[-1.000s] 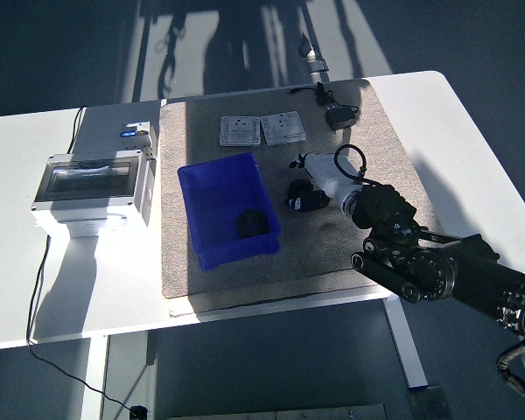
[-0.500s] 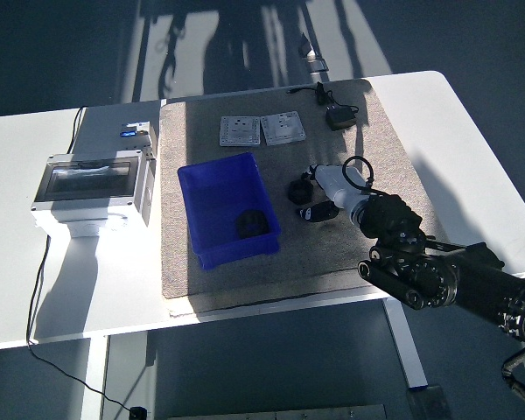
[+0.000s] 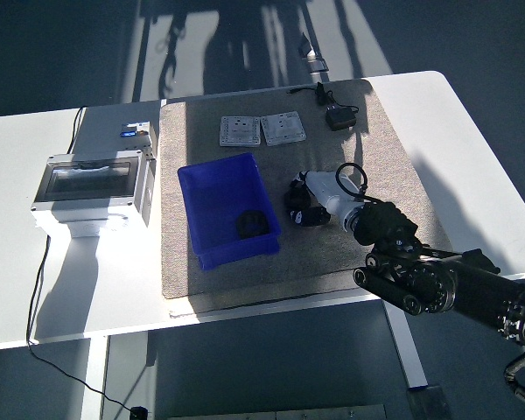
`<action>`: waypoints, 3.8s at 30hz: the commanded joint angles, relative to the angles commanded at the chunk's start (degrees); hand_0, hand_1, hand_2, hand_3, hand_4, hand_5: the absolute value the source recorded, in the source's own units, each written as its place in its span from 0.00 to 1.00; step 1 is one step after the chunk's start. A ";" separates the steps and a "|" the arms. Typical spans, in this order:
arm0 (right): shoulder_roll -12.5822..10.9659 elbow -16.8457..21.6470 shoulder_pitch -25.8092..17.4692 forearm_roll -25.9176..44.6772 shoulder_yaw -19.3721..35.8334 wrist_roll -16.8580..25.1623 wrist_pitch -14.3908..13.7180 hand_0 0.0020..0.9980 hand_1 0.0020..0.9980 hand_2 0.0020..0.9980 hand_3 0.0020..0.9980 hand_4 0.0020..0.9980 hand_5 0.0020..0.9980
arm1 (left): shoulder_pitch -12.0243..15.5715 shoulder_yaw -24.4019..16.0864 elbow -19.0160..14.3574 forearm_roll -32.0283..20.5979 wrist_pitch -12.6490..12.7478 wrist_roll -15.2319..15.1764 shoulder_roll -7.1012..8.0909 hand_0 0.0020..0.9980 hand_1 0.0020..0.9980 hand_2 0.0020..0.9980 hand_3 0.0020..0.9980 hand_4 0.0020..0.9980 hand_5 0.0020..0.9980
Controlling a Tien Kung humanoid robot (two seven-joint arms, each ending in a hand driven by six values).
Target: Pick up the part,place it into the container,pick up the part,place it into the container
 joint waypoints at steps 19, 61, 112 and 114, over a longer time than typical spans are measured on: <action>-0.30 0.61 -1.83 -0.88 6.66 1.80 -5.21 0.73 0.53 0.52 0.67 0.48 0.28 | 0.19 -0.43 0.00 0.46 -0.38 0.05 -0.02 0.66 0.67 0.63 0.41 0.77 1.00; -3.56 27.13 -4.80 -26.85 6.72 -5.10 -0.66 0.91 0.98 0.98 0.80 0.77 0.55 | 0.34 -1.91 0.00 0.57 0.61 -0.08 0.61 0.66 0.66 0.62 0.40 0.77 1.00; -16.96 50.56 -44.94 36.78 68.63 33.55 -12.48 0.64 0.46 0.57 0.57 0.66 0.42 | 0.34 4.02 0.00 -2.25 -2.07 1.37 1.93 0.65 0.66 0.62 0.38 0.70 0.75; -16.26 50.21 -45.49 36.82 68.93 33.46 -12.40 0.64 0.46 0.57 0.57 0.66 0.42 | 0.46 4.59 0.00 -2.99 -2.12 1.15 1.97 0.65 0.66 0.62 0.38 0.70 0.75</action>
